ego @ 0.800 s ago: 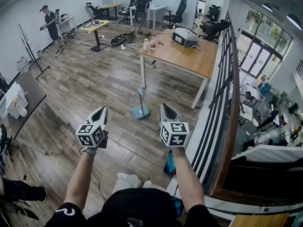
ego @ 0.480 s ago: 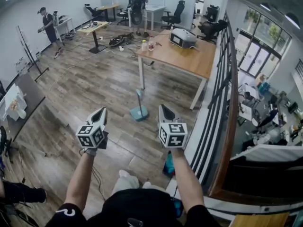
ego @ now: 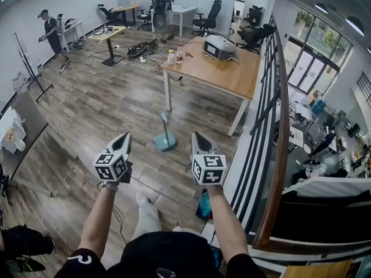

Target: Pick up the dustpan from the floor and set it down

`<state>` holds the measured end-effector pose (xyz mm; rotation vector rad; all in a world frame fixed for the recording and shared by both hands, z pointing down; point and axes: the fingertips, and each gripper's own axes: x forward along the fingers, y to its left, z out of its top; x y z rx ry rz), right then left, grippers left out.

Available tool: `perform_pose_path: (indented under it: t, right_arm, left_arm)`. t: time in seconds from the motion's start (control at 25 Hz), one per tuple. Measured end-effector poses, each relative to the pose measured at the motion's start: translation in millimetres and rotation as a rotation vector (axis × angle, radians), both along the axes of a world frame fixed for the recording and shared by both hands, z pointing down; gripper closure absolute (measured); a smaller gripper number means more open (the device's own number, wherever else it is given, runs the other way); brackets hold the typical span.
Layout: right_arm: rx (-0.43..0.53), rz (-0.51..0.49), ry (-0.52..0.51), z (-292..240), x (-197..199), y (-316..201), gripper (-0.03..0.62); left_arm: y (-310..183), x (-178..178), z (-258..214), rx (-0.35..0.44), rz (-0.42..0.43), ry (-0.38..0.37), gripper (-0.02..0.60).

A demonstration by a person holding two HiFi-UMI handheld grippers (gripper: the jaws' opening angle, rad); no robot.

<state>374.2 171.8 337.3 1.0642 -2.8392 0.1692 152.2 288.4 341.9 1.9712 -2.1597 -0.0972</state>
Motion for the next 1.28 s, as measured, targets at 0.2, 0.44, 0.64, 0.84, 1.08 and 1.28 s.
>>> perform_pose_path:
  t: [0.2, 0.44, 0.64, 0.84, 1.08, 1.28]
  right_arm:
    - [-0.007, 0.018, 0.000, 3, -26, -35, 0.600]
    - [-0.014, 0.051, -0.008, -1, -86, -85, 0.601]
    - [-0.029, 0.096, -0.005, 10, -152, -126, 0.600]
    - [-0.049, 0.139, -0.002, 6, -215, -166, 0.601]
    - [-0.065, 0.183, 0.007, 17, -293, -206, 0.600]
    - [-0.077, 0.237, 0.003, 36, -338, -239, 0.600]
  left_arm:
    - [-44, -27, 6, -0.001, 0.028, 0.010, 0.584]
    - [-110, -87, 10, -0.021, 0.078, 0.014, 0.584]
    - [-165, -157, 12, -0.022, 0.127, 0.002, 0.584]
    - [-216, -224, 8, -0.034, 0.177, -0.006, 0.584]
    - [-265, -301, 16, -0.045, 0.239, -0.009, 0.584]
    - [-303, -345, 31, -0.053, 0.301, -0.009, 0.584]
